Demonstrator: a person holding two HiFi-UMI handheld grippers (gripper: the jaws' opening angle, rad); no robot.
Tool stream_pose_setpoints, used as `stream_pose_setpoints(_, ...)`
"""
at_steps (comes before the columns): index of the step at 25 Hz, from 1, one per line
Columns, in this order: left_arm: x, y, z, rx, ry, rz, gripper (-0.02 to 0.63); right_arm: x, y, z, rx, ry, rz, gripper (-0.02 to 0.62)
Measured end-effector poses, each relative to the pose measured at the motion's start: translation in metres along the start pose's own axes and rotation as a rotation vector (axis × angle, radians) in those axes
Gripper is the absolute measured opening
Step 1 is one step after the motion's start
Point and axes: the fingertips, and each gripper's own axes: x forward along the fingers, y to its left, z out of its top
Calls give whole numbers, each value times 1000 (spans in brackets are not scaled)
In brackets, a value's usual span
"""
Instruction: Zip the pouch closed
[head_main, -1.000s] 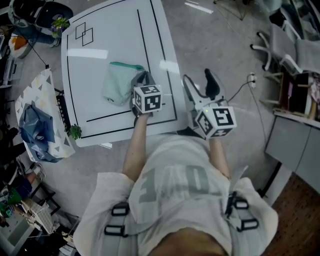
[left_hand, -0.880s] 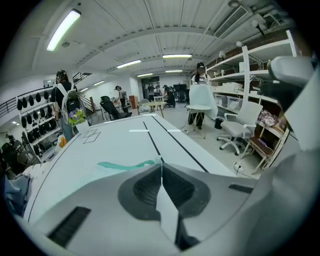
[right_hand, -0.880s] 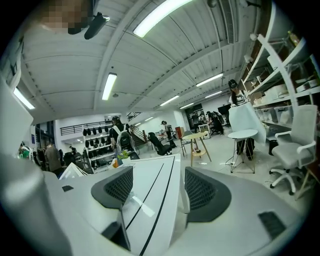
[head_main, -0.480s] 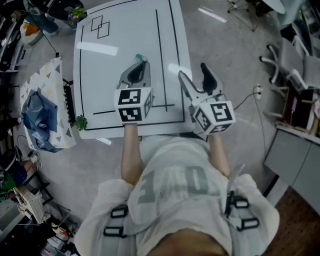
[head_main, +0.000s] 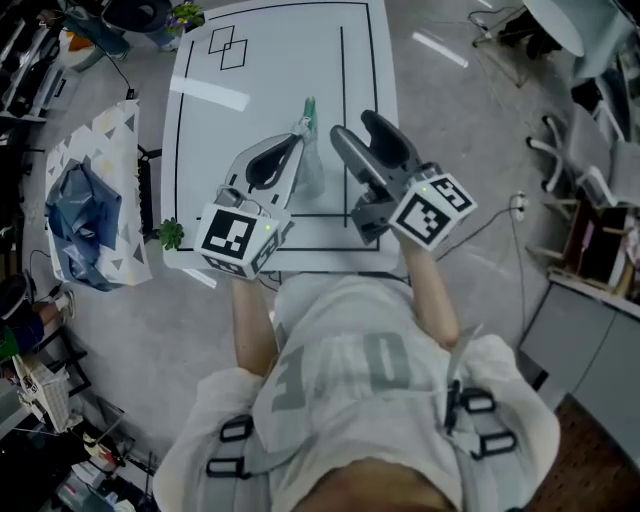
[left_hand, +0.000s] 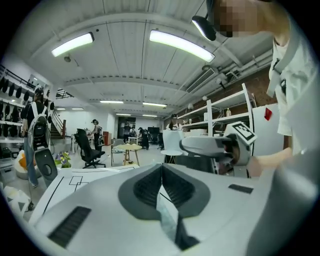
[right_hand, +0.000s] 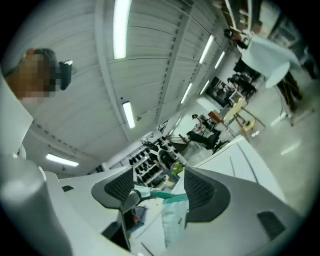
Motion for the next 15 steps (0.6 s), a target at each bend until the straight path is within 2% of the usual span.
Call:
stream_pose_setpoints(3,-13,-2,0,13,-8,-21,9,22,18,-10,179,38,147,296)
stream_pose_setpoints(6,-20,-1,-1,25,-9,-21,9,39,23,-27,345,103,253,296)
stream_pose_setpoints(13,-29,-2,1,40,-15,-28,9,57,28,-53,593,231,349,288)
stream_pose_setpoints(15,-32,-4,3,32,-19,-31,9,59,29,-55,651,248,370,247)
